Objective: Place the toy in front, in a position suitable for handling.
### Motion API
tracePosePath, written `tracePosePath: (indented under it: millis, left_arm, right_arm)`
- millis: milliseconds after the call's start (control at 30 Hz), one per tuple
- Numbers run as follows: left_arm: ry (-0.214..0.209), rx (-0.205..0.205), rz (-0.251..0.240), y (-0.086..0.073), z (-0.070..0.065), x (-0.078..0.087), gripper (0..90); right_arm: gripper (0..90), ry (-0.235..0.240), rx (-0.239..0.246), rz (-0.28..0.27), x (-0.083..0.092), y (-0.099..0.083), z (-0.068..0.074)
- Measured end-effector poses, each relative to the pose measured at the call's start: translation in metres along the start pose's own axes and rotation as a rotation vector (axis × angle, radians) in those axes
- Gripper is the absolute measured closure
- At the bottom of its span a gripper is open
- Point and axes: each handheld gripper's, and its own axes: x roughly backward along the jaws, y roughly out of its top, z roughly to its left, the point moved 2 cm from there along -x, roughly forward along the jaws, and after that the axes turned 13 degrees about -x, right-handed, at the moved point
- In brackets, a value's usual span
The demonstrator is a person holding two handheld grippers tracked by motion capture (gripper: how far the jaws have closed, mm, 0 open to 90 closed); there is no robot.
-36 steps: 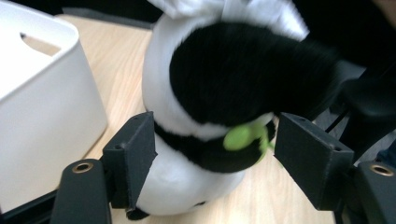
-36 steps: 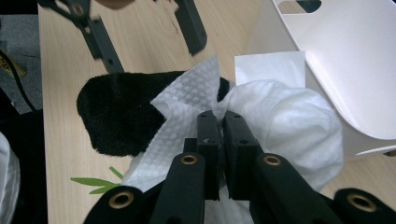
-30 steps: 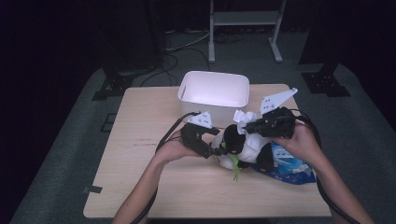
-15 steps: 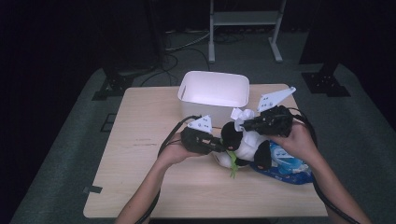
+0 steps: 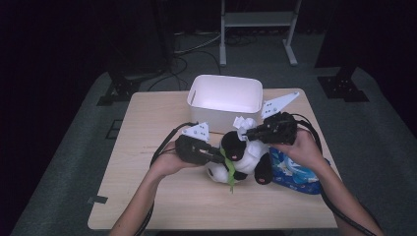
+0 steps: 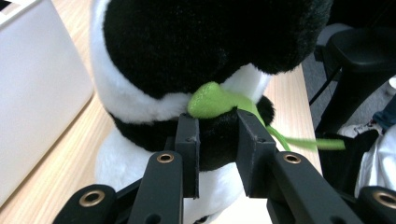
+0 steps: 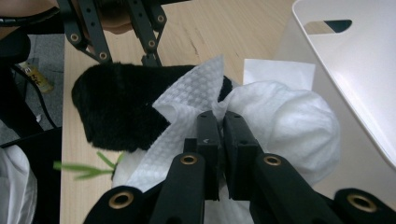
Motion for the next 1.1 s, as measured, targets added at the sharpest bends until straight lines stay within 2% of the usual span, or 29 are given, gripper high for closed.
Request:
tracePosePath:
  millis: [300,767,933,1100]
  left_arm:
    - [-0.016,-0.008,-0.005,0.001,-0.003,-0.005,71.8]
    - [-0.038,-0.024,0.0,0.006,-0.005,-0.015,70.6]
    - [-0.041,-0.005,-0.013,0.004,-0.005,-0.014,61.8]
    - [-0.018,0.025,-0.01,-0.005,0.001,-0.011,52.2]
  right_arm:
    - [84.9,0.001,0.043,0.011,-0.002,0.015,0.011]
    - [85.0,-0.001,0.068,0.025,-0.005,0.019,0.016]
    - [85.2,-0.002,0.063,0.057,-0.004,0.012,0.013]
    - [85.3,-0.001,0.035,0.066,0.004,-0.001,0.006]
